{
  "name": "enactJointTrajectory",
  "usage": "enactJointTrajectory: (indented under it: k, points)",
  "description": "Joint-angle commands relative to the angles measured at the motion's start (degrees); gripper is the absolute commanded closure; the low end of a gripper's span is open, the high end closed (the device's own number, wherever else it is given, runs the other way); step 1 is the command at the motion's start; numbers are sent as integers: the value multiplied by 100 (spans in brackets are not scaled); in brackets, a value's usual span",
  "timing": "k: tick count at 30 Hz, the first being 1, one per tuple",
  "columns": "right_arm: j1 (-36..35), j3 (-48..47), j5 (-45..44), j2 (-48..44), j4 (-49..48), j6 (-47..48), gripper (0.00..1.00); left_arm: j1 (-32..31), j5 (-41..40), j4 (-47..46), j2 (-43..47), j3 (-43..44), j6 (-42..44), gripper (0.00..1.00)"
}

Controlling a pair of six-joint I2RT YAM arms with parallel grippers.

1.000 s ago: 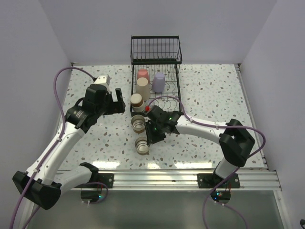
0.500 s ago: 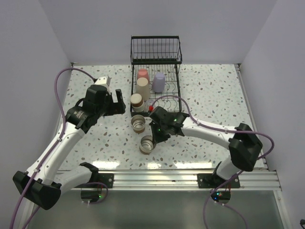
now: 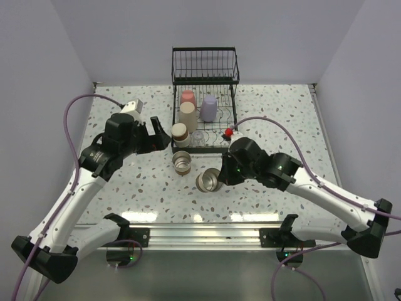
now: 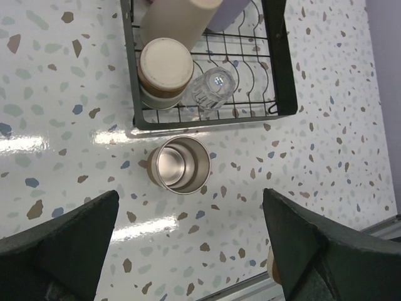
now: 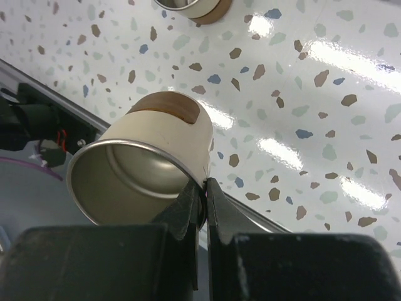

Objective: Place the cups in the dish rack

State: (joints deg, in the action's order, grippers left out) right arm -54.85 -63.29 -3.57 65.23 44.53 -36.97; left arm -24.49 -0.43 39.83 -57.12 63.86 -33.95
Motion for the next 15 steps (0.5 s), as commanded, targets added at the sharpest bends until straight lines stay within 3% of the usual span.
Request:
enactJointTrajectory:
  k: [1,10,15]
  points:
    - [1,-96,-179,-562,-15,-240,100,14,515,-476,236,31,-59,0]
    - [-8,220,-477,-1355,-718,-1338,100,14,1948,-1091,-115,373,196,0]
    - [-8,-270,-451,-1539,-16,-1857,100,14,2336,-1425,-88,207,143,0]
